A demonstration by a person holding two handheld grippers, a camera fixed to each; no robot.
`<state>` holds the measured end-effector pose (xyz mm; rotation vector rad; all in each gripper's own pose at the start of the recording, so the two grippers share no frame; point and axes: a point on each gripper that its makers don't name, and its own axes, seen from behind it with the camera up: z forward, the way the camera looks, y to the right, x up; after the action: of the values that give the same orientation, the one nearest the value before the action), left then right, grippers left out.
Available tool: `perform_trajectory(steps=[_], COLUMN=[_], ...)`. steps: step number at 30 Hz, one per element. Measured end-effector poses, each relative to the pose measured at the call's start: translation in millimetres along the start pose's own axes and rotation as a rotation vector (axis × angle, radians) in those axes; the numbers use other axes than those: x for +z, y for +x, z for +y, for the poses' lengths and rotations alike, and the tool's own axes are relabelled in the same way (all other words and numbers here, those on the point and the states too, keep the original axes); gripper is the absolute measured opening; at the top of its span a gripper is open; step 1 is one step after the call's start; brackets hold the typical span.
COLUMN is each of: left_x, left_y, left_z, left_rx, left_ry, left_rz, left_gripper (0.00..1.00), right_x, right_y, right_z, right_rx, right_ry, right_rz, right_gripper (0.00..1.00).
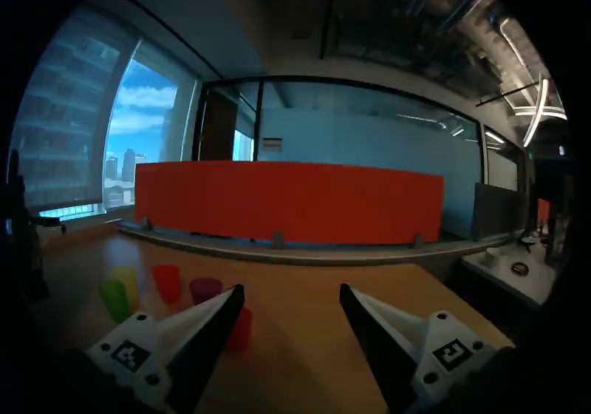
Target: Pour water
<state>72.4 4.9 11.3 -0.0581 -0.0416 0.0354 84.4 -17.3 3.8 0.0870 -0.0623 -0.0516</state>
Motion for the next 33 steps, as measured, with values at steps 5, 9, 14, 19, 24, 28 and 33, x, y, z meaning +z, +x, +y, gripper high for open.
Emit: perform_trajectory(steps=[5,9,14,19,24,28,33], left_x=[7.5,12.5,15.1,13.9,10.1,7.2,1.8], left_y=[37.1,69.2,95.1,108.8,115.3,115.3,115.5], left_z=[-0.4,-0.8,6.7,20.4,32.8,42.4,61.8], left_rx=[-0.014,-0.010,-0.009,-0.020,-0.035,-0.030,-0.049], left_ry=[-0.022,-0.035,-0.075,-0.140,-0.215,-0.272,-0.374], left_rz=[0.003,0.009,0.019,0.026,0.026,0.014,-0.004], left_gripper=[0.98,0.99,0.98,0.99,0.98,0.98,0.98], right_x=[1.0,0.8,-0.9,-2.1,-5.5,-11.7,-24.1], right_y=[36.9,63.8,82.2,86.2,87.5,93.4,100.2], right_z=[-6.5,-11.4,-17.0,-24.6,-35.6,-51.2,-78.3], right_rx=[0.002,-0.007,-0.016,-0.005,0.007,0.019,0.016], right_ry=[0.040,0.070,0.097,0.142,0.224,0.319,0.466], right_rz=[-0.007,-0.015,-0.013,-0.016,-0.018,-0.006,0.004], right_gripper=[1.00,1.00,1.00,1.00,1.00,1.00,1.00])
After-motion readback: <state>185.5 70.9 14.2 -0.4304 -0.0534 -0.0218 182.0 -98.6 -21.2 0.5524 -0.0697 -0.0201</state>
